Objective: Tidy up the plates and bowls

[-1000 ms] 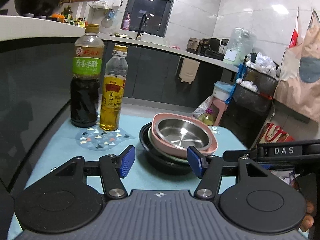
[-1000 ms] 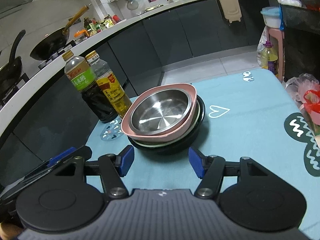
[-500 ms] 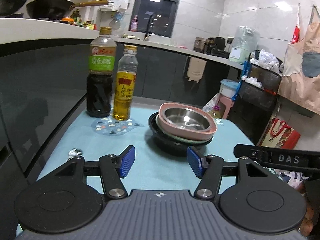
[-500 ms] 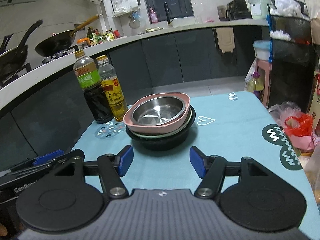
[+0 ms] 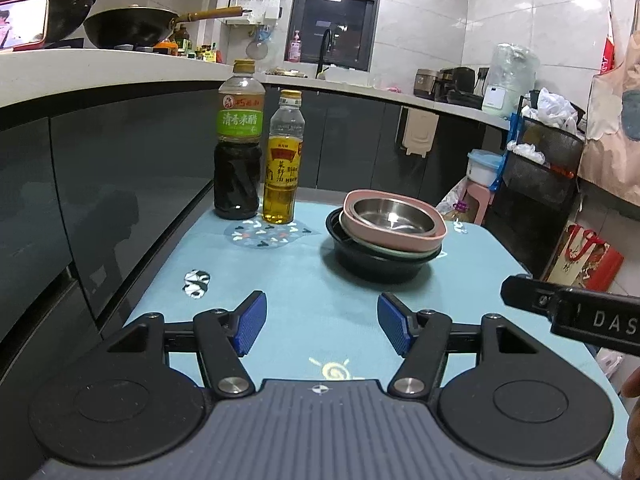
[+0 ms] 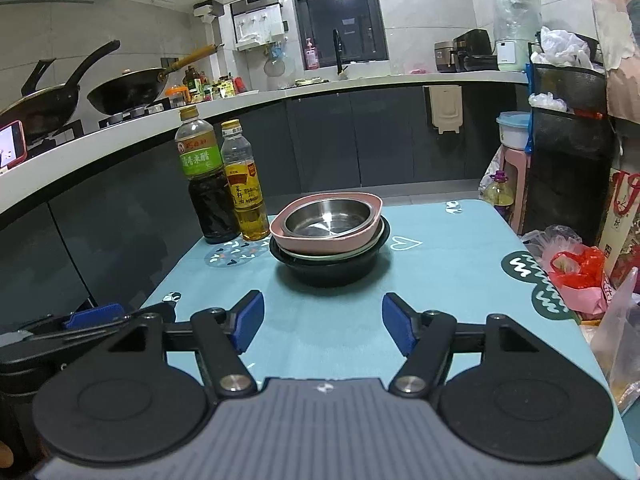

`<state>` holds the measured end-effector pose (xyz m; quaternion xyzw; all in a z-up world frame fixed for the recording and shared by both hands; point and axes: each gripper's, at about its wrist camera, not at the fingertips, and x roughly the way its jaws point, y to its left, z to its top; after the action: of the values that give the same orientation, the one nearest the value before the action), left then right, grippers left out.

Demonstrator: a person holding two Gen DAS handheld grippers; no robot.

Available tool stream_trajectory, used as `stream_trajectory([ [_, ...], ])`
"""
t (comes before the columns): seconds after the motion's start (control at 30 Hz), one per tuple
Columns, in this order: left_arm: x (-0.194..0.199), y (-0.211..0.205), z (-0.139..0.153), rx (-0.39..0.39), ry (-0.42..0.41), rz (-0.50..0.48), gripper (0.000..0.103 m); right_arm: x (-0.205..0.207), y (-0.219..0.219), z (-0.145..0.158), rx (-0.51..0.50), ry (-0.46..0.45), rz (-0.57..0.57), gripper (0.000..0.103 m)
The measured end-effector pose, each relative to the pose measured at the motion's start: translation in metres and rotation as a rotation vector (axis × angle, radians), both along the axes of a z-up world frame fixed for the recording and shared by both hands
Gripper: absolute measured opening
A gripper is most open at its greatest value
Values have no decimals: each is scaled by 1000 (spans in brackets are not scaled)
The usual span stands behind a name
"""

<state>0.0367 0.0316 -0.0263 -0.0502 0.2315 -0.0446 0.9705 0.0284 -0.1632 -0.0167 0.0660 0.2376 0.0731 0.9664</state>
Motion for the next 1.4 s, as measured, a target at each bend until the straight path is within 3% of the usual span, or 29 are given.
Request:
stream_trajectory([
  [1.4, -10, -11, -5, 57, 18, -25, 59, -7, 6, -8, 7, 35, -63, 48],
])
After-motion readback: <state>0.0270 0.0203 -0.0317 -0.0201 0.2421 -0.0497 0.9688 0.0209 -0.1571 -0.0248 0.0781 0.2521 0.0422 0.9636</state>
